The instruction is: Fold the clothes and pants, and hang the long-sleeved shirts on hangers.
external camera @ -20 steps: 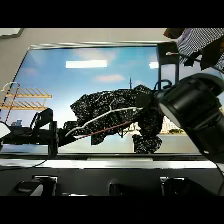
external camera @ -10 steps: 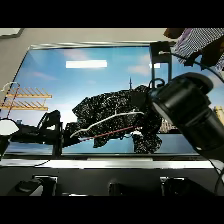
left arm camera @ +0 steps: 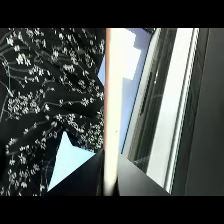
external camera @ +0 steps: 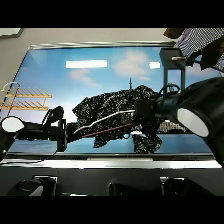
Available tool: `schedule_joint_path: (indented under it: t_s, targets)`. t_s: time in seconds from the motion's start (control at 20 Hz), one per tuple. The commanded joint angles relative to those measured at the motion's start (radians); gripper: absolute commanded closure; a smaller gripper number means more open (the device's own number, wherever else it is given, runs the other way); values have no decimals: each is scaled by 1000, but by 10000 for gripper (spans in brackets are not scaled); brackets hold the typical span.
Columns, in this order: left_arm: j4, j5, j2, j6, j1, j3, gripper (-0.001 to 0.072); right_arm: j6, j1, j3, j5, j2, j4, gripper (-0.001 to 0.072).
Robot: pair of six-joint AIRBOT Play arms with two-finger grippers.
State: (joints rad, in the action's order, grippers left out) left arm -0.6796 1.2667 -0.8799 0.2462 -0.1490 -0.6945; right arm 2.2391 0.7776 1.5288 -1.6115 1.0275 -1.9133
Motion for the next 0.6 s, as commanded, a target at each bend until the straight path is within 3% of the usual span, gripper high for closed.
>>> schedule_joint_path:
  t_s: [0.0,0.55]
  targets:
    - [7,-63,-10,16,-66,0,678,49,1,0,50,11,30,681]
    - [24,-399,-80,149,-303,0,678,80,1,0,100,44,96,681]
